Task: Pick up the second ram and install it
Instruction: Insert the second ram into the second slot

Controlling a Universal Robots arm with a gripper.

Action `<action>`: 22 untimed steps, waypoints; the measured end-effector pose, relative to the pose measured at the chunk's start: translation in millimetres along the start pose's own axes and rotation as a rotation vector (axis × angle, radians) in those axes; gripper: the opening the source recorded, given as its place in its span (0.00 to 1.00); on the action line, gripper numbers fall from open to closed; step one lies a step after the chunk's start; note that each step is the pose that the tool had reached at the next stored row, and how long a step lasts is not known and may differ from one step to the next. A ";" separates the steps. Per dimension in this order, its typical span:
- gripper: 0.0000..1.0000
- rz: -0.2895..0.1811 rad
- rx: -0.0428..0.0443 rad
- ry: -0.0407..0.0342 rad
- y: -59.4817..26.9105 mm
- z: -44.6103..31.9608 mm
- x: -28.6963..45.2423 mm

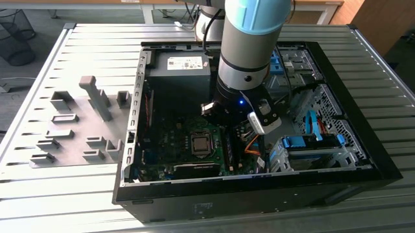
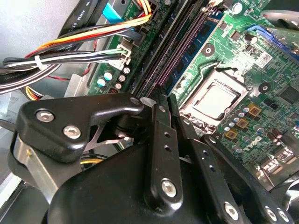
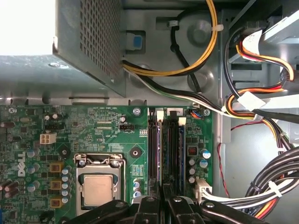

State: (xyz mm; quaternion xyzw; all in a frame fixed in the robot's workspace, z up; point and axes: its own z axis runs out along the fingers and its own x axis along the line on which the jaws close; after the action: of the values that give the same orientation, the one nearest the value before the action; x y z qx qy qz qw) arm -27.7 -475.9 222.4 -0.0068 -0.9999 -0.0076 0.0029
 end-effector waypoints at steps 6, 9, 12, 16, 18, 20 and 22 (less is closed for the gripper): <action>0.14 0.000 -0.0030 0.0000 -0.4 1.7 -0.1; 0.14 0.000 -0.0029 0.0000 -1.0 3.1 -0.1; 0.14 0.000 -0.0028 0.0001 -1.1 4.4 -0.1; 0.14 0.000 -0.0030 0.0000 -1.3 5.2 -0.1; 0.14 0.000 -0.0030 0.0000 -1.6 5.6 -0.2; 0.14 0.000 -0.0030 0.0001 -2.1 5.9 -0.1; 0.14 0.000 -0.0031 0.0001 -2.6 6.1 -0.1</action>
State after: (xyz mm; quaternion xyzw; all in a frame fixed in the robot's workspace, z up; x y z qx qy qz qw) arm -27.6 -478.4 216.2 -0.0069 -0.9999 -0.0091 0.0029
